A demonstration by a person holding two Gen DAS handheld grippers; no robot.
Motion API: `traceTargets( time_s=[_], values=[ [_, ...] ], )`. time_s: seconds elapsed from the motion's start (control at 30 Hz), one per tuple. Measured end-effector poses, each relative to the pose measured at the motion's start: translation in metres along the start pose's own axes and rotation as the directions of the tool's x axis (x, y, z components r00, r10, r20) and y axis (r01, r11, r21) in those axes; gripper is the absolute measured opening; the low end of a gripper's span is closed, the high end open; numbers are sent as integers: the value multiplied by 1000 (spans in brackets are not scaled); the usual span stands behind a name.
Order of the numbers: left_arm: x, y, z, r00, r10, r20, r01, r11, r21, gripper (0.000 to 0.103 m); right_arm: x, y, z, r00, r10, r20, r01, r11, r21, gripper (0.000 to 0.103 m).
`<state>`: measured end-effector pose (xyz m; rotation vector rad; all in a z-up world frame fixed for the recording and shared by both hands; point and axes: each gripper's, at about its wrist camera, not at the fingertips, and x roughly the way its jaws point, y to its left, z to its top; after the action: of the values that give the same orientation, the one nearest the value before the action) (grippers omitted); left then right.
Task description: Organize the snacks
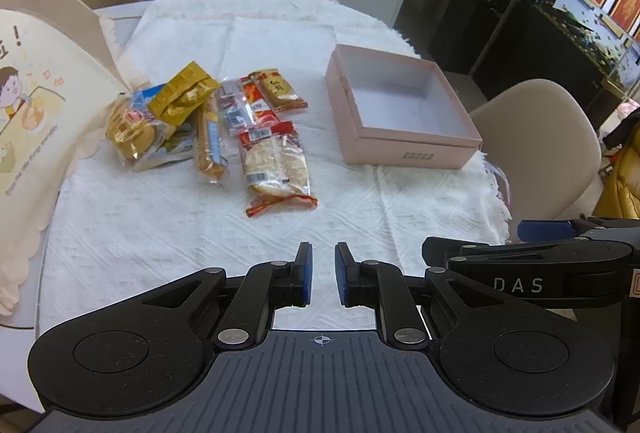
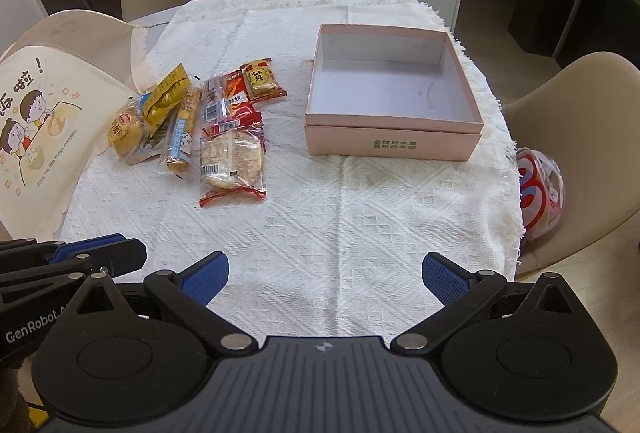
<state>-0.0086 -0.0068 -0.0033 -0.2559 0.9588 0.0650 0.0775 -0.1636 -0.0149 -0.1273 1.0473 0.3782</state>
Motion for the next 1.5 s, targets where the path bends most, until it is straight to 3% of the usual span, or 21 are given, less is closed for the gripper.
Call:
traceTargets(
  time_s=[1.1, 1.5],
  values=[
    [13, 9, 4, 999, 10, -35, -11, 1000, -20, 16, 16, 2, 5, 1000, -5, -25, 5, 1000, 20, 103],
    [37, 35, 13, 998, 26, -63, -30, 998, -63, 16, 45, 15, 12, 998, 14, 55, -10, 998, -66, 103]
  ],
)
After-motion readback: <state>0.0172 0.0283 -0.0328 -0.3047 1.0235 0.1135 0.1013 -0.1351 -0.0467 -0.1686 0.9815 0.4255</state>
